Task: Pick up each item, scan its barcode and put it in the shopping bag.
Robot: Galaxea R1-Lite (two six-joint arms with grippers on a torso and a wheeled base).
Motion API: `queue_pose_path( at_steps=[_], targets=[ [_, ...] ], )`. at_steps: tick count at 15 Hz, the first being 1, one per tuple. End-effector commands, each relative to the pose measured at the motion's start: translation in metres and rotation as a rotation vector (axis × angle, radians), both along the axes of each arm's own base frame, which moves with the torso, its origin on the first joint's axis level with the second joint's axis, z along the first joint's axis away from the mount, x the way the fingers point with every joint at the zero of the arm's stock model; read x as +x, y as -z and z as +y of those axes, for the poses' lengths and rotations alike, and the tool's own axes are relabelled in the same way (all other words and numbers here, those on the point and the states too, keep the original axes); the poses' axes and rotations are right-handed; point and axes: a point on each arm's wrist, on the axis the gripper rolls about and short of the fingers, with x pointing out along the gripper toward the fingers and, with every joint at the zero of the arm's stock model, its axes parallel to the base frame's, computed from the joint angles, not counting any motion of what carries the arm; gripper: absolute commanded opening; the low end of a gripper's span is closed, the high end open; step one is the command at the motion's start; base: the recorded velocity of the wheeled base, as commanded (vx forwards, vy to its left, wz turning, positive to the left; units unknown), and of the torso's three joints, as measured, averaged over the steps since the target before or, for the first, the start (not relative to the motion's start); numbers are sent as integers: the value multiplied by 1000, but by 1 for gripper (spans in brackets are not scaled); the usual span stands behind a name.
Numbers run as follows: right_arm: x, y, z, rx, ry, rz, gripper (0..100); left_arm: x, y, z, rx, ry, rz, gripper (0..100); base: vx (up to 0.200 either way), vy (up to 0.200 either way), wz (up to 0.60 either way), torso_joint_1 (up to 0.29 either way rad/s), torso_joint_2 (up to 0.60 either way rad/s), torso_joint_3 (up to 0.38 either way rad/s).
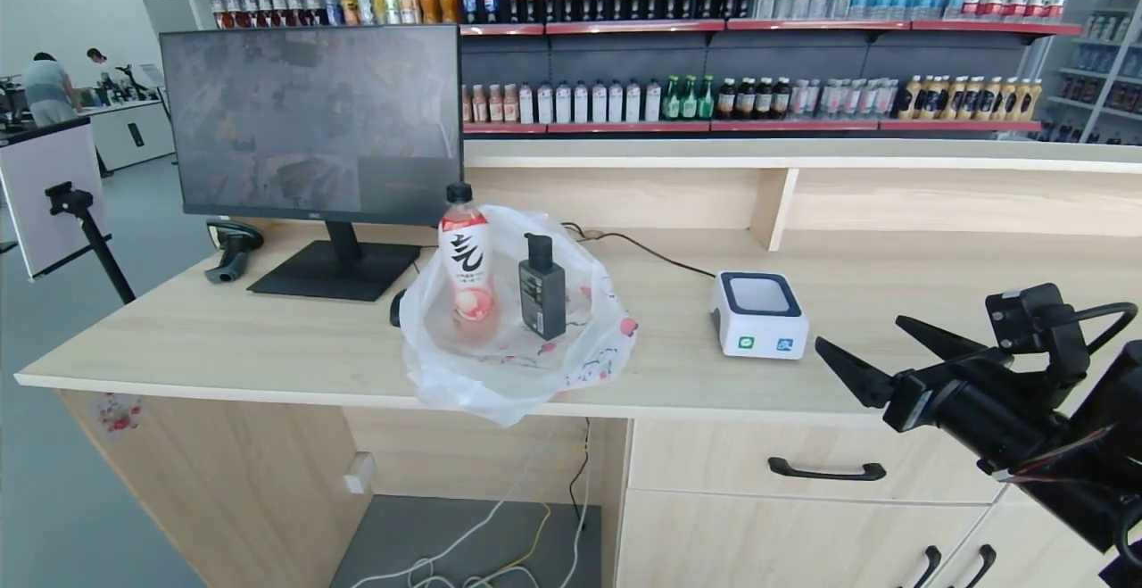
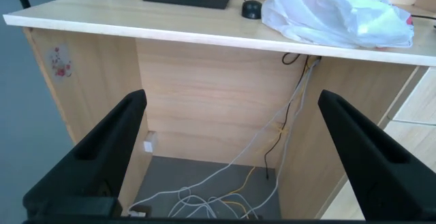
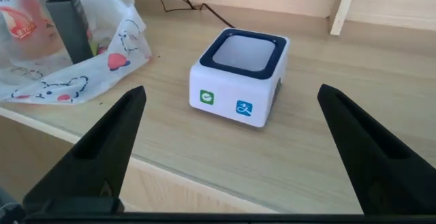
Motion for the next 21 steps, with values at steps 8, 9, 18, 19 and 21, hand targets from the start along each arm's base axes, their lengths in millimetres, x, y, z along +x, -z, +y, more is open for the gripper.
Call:
queue_pose_path(
  at_steps=[8, 9, 18, 19, 21],
  targets=[
    [-17, 1, -12, -4, 40, 19, 100, 0, 0, 0, -2, 0, 0, 100, 0, -200, 0, 2, 1, 3],
    [-25, 1, -13, -6, 40, 20, 100, 0, 0, 0, -2, -1, 0, 100, 0, -200, 0, -2, 7, 2],
    [-151, -17, -32, 81, 154, 82, 100, 0, 0, 0, -2, -1, 0, 100, 0, 0, 0, 0, 0, 0],
    [-177, -5, -34, 68, 147, 135, 100, 0, 0, 0, -2, 0, 0, 100, 0, 0, 0, 0, 0, 0],
    [-215, 17, -38, 44, 145, 147, 100, 0, 0, 0, -2, -1, 0, 100, 0, 0, 0, 0, 0, 0]
  ],
)
